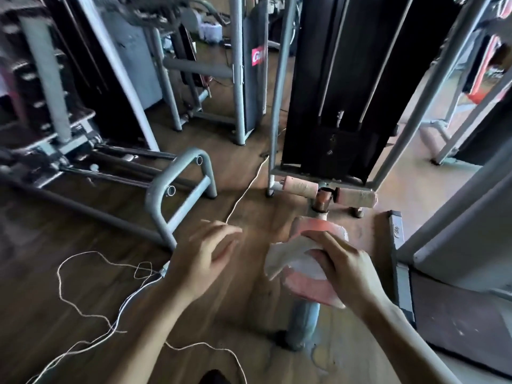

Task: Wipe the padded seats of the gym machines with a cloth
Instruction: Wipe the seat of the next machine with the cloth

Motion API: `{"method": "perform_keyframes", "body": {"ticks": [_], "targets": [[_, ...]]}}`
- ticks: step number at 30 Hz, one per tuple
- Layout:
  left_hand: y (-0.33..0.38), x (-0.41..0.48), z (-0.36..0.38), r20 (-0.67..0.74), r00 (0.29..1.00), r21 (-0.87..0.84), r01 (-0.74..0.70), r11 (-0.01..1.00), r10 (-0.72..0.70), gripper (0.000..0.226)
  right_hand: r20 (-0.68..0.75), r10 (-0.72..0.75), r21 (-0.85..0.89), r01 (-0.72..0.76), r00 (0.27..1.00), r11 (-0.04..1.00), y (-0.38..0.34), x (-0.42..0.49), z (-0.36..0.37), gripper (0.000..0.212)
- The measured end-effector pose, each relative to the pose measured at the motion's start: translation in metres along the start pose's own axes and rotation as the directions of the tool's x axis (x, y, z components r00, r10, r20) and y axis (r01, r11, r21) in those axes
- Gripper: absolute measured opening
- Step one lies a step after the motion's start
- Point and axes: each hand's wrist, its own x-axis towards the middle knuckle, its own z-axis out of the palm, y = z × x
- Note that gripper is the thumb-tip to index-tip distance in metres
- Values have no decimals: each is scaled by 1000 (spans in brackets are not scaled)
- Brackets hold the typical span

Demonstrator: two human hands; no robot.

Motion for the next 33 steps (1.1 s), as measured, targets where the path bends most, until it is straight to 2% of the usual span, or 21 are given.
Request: {"method": "perform_keyframes", "body": {"ticks": [9, 16, 20, 24, 33], "targets": [[-29, -48, -38, -111, 977, 95, 191, 977, -181, 17, 106, -119, 154, 102, 987, 983, -49, 39, 48, 22], [-91, -69, -96, -197, 940, 72, 299, 952, -280, 17, 144, -301, 216, 267, 943, 939, -112, 100, 108, 17], [-150, -89, -144, -298, 878, 51, 407, 912, -375, 17, 210, -386, 235, 337, 899, 912, -166, 145, 164, 34], [-203, -115, -200, -368, 799, 11, 515, 857, -475, 18, 221, -481, 286, 414, 849, 864, -242, 185, 211, 26], [-278, -168, -297, -511, 631, 10, 683, 730, -584, 19, 237, -644, 488, 485, 727, 726, -370, 252, 314, 32]]}}
